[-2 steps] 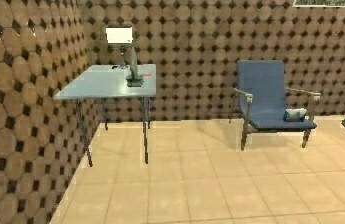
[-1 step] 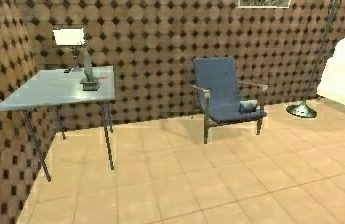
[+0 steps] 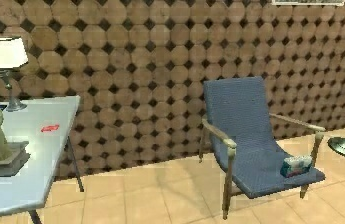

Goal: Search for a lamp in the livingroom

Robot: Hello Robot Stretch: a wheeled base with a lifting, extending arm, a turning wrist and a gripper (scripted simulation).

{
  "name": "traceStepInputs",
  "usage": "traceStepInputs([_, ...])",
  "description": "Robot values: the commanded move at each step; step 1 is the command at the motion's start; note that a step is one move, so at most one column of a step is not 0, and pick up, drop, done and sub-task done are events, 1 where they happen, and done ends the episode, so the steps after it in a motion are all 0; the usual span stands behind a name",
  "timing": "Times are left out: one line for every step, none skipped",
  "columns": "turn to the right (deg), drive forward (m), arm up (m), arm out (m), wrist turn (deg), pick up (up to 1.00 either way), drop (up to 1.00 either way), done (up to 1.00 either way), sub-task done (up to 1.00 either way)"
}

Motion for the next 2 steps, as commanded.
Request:
traceStepInputs([6.0, 0.0, 0.0, 0.0, 0.0, 0.0, 0.0, 0.0, 0.0])
traceStepInputs([3.0, 0.0, 0.0, 0.0, 0.0, 0.0, 0.0, 0.0, 0.0])
